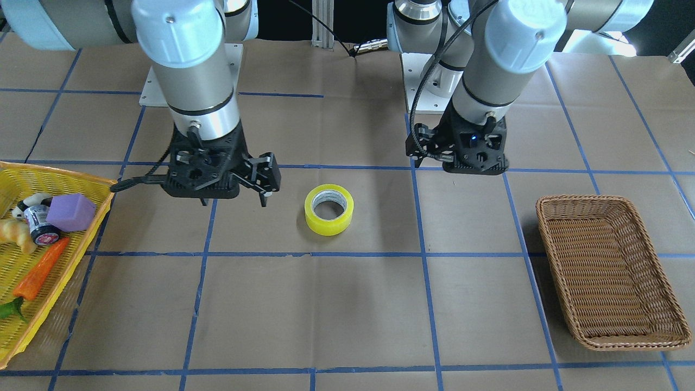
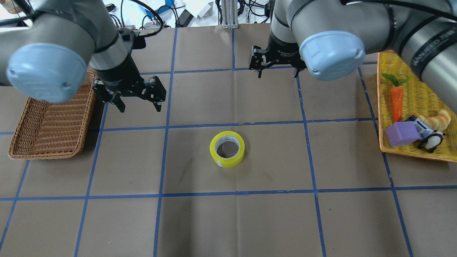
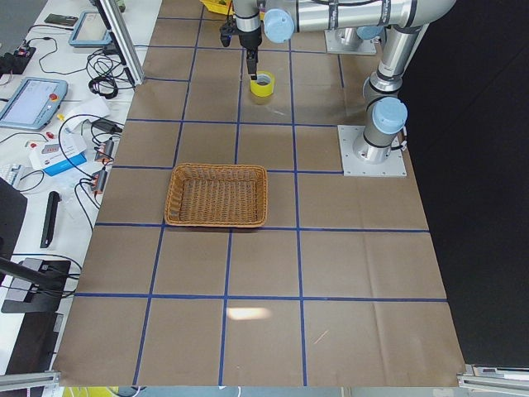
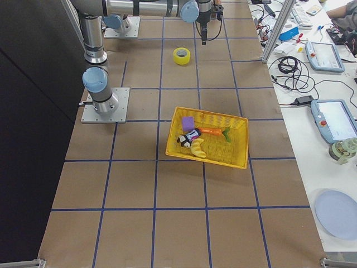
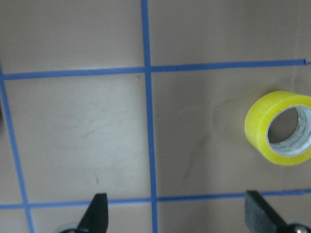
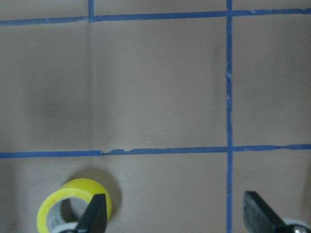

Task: Transfer tape with both arms
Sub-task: 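Release the tape and raise the right gripper while the left gripper reaches for the tape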

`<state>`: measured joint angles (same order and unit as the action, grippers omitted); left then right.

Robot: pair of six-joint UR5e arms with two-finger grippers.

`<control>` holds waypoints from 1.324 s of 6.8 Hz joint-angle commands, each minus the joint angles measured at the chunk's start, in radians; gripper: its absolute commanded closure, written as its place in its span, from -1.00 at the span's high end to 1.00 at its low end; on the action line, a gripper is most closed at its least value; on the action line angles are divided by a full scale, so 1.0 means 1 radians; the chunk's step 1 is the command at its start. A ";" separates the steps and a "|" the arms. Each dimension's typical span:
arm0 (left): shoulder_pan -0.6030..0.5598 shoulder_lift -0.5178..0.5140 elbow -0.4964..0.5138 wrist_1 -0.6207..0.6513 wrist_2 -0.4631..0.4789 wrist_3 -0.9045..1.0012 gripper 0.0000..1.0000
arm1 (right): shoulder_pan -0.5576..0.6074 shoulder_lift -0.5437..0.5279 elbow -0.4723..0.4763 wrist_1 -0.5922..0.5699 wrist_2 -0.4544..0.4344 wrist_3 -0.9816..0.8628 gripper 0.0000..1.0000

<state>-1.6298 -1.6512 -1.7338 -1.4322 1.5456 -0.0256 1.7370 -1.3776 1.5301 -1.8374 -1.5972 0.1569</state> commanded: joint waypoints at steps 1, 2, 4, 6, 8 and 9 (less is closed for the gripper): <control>-0.082 -0.062 -0.181 0.198 -0.050 -0.125 1.00 | -0.077 -0.023 0.005 0.049 -0.024 -0.143 1.00; -0.150 -0.100 -0.209 0.322 -0.051 -0.154 1.00 | -0.080 -0.032 0.013 0.050 -0.024 -0.148 1.00; -0.243 -0.246 -0.214 0.549 -0.044 -0.241 1.00 | -0.062 -0.041 0.013 0.044 -0.030 -0.152 1.00; -0.257 -0.304 -0.219 0.555 -0.039 -0.176 0.36 | -0.060 -0.043 0.013 0.046 -0.027 -0.155 1.00; -0.255 -0.300 -0.219 0.556 -0.038 -0.166 -0.80 | -0.066 -0.037 0.016 0.044 -0.021 -0.216 1.00; -0.254 -0.298 -0.216 0.558 -0.038 -0.166 -0.95 | -0.070 -0.038 0.019 0.044 -0.021 -0.229 1.00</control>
<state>-1.8852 -1.9503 -1.9522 -0.8766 1.5077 -0.1945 1.6715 -1.4164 1.5463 -1.7927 -1.6192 -0.0477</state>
